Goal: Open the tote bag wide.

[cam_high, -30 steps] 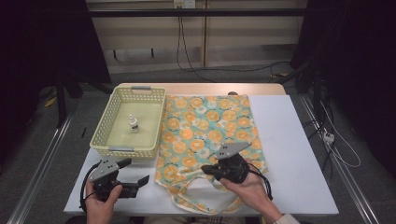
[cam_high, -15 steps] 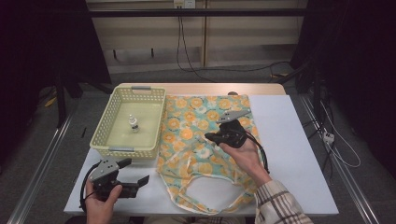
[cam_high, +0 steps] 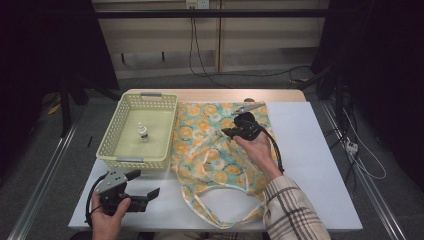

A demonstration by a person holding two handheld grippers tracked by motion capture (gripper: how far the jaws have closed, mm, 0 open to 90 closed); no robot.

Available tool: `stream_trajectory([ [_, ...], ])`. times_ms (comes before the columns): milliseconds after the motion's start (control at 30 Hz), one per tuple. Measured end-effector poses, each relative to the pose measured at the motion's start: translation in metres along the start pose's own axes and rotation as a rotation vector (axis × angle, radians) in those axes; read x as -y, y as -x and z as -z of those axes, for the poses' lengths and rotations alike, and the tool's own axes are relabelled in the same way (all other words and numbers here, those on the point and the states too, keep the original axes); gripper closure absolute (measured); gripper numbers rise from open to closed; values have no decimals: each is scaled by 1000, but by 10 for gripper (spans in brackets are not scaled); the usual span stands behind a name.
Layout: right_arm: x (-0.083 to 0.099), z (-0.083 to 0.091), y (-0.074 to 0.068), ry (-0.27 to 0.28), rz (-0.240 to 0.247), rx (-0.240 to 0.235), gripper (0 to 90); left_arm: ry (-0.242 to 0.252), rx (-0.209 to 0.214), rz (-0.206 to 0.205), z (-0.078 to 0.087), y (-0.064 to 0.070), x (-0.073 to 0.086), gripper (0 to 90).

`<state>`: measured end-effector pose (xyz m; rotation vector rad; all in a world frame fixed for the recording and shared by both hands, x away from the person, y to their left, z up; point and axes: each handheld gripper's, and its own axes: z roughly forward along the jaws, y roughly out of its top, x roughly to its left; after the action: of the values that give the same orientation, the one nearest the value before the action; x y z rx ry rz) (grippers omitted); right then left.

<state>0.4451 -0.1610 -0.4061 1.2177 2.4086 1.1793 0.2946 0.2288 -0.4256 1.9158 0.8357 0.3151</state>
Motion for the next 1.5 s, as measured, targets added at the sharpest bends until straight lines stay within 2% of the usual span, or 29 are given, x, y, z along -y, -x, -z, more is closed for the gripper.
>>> stream_trajectory([
  [133,5,-3,2,-17,4,1,897,-1,-1,0,0,0,0,72],
  [233,8,2,4,-12,-5,27,762,-1,0,0,1,0,0,72],
  [267,8,4,5,-7,-4,37,744,-1,-1,-1,1,0,1,72],
  [300,10,11,7,4,-10,53,666,-1,0,1,1,0,1,72],
  [433,15,23,9,24,-12,61,619,-1,-2,0,0,1,0,72],
  [467,17,27,9,30,-15,60,572,-4,-3,-1,0,1,1,72],
  [567,24,40,2,36,-14,65,457,-1,-5,1,1,1,1,72],
  [667,30,55,-11,39,23,122,392,-3,-7,7,1,0,1,72],
  [700,31,60,-14,59,31,136,370,-1,-12,4,1,1,1,72],
  [767,35,68,-21,79,31,104,349,-2,-13,3,1,1,1,72],
  [833,39,70,-30,49,55,90,309,-3,-14,2,1,1,1,72],
  [900,45,69,-40,9,80,65,291,-4,-13,2,1,1,1,72],
  [967,54,67,-48,-5,89,54,300,-5,-13,4,0,1,1,72],
  [1033,64,61,-57,-57,109,36,287,-3,-10,2,0,1,1,72],
  [1100,71,57,-64,-76,117,16,297,-5,-10,1,1,1,1,72],
  [1167,77,51,-73,-110,142,-11,284,-3,-11,1,1,1,1,72],
  [1200,80,45,-79,-134,168,-39,314,-5,-11,2,1,1,1,72],
  [1233,80,45,-79,-134,168,-39,314,-7,-9,1,1,2,1,72],
  [1433,86,30,-83,-191,209,-103,447,-6,-10,-1,2,2,2,72],
  [1500,89,26,-85,-204,210,-111,487,-8,-12,-1,2,2,2,72],
])
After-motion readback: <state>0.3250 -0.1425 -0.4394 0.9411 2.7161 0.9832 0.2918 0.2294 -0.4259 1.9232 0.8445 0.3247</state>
